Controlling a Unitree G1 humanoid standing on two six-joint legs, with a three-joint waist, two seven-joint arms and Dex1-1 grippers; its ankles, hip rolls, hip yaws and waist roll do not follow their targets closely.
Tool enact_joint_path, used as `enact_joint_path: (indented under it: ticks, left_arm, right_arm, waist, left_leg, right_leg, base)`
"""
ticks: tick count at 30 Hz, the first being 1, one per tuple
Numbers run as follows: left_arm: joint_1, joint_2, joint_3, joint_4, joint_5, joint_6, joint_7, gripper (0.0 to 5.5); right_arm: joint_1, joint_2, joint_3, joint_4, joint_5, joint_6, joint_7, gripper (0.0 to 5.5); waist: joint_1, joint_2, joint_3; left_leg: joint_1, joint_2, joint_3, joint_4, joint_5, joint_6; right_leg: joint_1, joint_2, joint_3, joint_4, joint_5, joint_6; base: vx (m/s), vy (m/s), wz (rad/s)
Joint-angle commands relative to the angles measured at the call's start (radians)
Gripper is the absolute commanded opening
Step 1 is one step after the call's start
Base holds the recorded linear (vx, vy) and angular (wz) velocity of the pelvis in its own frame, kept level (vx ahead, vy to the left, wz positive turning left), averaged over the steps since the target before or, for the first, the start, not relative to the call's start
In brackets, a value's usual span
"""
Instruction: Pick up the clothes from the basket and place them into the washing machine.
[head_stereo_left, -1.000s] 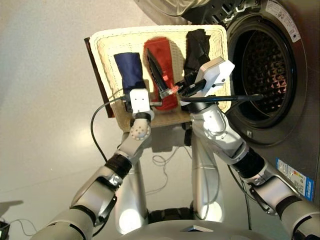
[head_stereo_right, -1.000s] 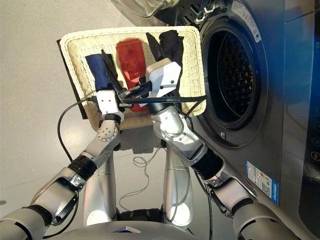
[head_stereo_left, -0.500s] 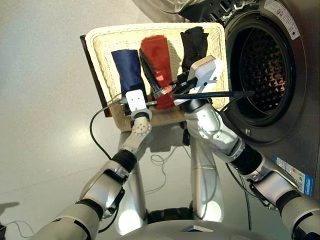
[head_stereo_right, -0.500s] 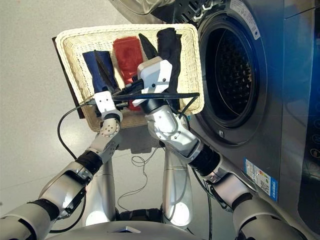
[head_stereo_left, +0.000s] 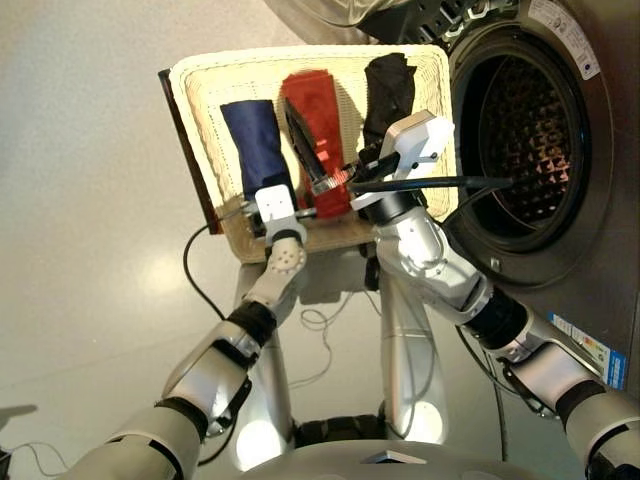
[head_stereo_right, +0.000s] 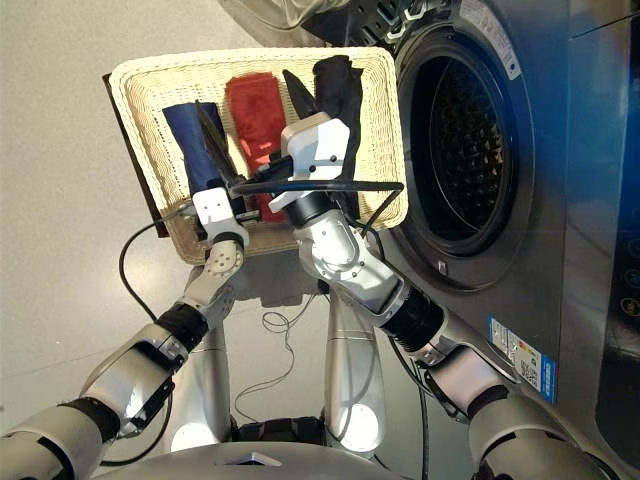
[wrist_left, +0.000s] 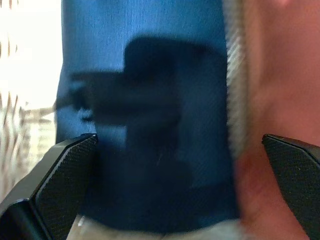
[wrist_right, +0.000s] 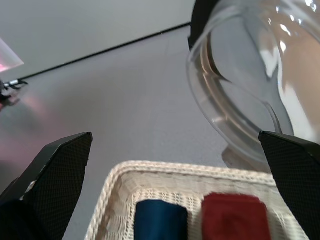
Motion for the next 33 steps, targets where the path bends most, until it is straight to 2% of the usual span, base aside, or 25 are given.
enact_joint_path:
  ticks: [1, 4, 9, 15, 16, 25, 31, 33]
  left_arm:
    - [-0.09, -0.029, -0.004, -0.008, -0.032, -0.027, -0.003, 0.0]
    - [-0.095, 0.004, 0.031, -0.036, -0.042, -0.02, 0.015, 0.0]
    - [-0.087, 0.016, 0.03, -0.087, -0.008, -0.004, 0.039, 0.0]
    - [-0.067, 0.028, 0.028, -0.129, 0.007, -0.002, 0.045, 0.0]
    - [-0.078, 0.03, 0.033, -0.128, 0.009, -0.001, 0.046, 0.0]
    - [-0.019, 0.058, 0.035, -0.205, 0.043, -0.001, 0.044, 0.0]
    - [0.088, 0.108, 0.044, -0.338, 0.081, -0.007, 0.016, 0.0]
    - [0.13, 0.124, 0.048, -0.387, 0.075, -0.008, -0.015, 0.0]
  right_arm:
    - [-0.021, -0.02, -0.009, -0.092, 0.029, -0.058, 0.0, 5.5]
    - [-0.003, -0.013, -0.017, -0.09, 0.029, -0.046, 0.006, 5.5]
    - [0.013, -0.01, -0.027, -0.096, 0.009, -0.036, -0.002, 5.5]
    - [0.024, -0.018, -0.045, -0.097, -0.008, -0.025, -0.004, 5.5]
    - [0.013, -0.022, -0.053, -0.097, -0.009, -0.025, -0.004, 5.5]
    - [0.045, -0.05, -0.078, -0.1, -0.026, -0.023, -0.009, 5.5]
    - [0.104, -0.079, -0.121, -0.087, 0.0, -0.021, 0.006, 5.5]
    - [0.144, -0.076, -0.141, -0.064, 0.062, -0.018, 0.023, 5.5]
  waist:
    - [0.005, 0.009, -0.012]
    - [0.006, 0.018, -0.012]
    - [0.008, 0.022, -0.012]
    - [0.01, 0.024, -0.012]
    - [0.008, 0.023, -0.012]
    - [0.01, 0.026, -0.012]
    - [0.017, 0.033, -0.012]
    - [0.02, 0.034, -0.012]
  left_leg:
    - [0.037, -0.005, -0.004, 0.006, -0.027, -0.026]
    - [0.038, -0.004, -0.003, 0.009, -0.029, -0.025]
    - [0.037, -0.006, -0.001, 0.006, -0.028, -0.024]
    - [0.044, -0.009, -0.001, -0.003, -0.028, -0.021]
    - [0.023, -0.011, 0.003, -0.023, 0.013, -0.017]
    - [0.079, -0.017, 0.014, -0.091, 0.035, -0.018]
    - [0.173, -0.03, 0.027, -0.189, 0.066, -0.017]
    - [0.215, -0.036, 0.03, -0.226, 0.078, -0.016]
  right_leg:
    - [-0.006, -0.001, 0.017, 0.047, -0.034, 0.006]
    - [-0.005, -0.001, 0.017, 0.048, -0.033, 0.005]
    - [-0.006, 0.001, 0.018, 0.042, -0.032, 0.004]
    - [0.0, 0.002, 0.016, 0.036, -0.031, 0.003]
    - [-0.02, 0.001, 0.016, 0.016, 0.007, -0.001]
    - [0.035, -0.002, 0.01, -0.043, 0.027, 0.003]
    - [0.121, -0.004, 0.001, -0.133, 0.059, 0.012]
    - [0.164, -0.005, 0.002, -0.168, 0.071, 0.017]
  base:
    - [0.0, 0.0, 0.0]
    - [0.0, 0.0, 0.0]
    - [0.0, 0.0, 0.0]
    - [-0.016, 0.0, -0.001]
    - [-0.093, -0.005, -0.012]
    - [-0.01, -0.001, -0.001]
    - [0.0, 0.0, 0.0]
    - [0.0, 0.0, 0.0]
